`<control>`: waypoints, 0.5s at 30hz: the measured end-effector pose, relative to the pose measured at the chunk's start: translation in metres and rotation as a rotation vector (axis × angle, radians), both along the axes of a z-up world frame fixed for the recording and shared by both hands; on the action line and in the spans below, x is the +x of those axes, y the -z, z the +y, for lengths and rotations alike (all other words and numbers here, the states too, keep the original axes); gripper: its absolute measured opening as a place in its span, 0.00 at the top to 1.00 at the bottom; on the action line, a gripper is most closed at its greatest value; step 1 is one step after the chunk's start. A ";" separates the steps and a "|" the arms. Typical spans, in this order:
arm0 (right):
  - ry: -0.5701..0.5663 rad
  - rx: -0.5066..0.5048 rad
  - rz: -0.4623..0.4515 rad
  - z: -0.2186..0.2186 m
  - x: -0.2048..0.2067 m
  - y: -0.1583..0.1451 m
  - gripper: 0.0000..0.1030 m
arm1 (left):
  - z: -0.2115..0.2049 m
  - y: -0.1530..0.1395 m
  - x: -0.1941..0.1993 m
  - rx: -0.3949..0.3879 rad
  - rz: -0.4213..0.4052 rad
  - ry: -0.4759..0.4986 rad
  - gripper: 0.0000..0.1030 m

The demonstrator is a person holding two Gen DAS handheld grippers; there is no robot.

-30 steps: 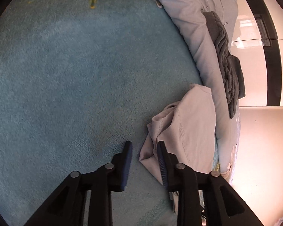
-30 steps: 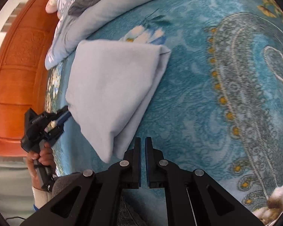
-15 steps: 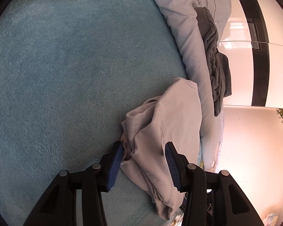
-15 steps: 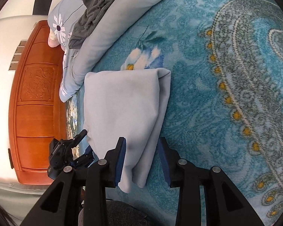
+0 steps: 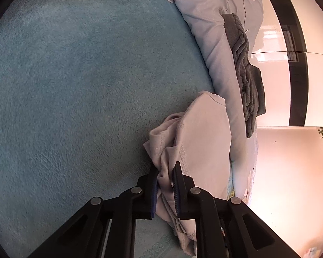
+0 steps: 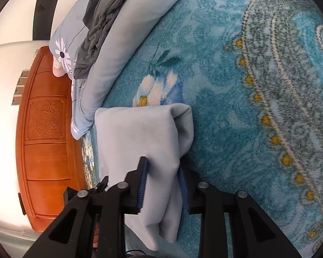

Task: Fold clothes
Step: 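Open the right gripper and grasp the folded bundle with both grippers, then lift the folded sweatshirt off the blanket with both grippers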

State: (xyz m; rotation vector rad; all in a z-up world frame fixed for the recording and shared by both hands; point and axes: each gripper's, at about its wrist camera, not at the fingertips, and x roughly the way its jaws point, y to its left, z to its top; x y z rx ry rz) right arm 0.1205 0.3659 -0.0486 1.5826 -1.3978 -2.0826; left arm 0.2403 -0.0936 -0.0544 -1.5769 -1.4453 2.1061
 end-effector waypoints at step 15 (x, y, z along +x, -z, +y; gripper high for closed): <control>-0.238 0.191 0.121 -0.006 -0.069 -0.068 0.94 | 0.028 -0.024 0.021 -0.002 -0.066 0.057 0.85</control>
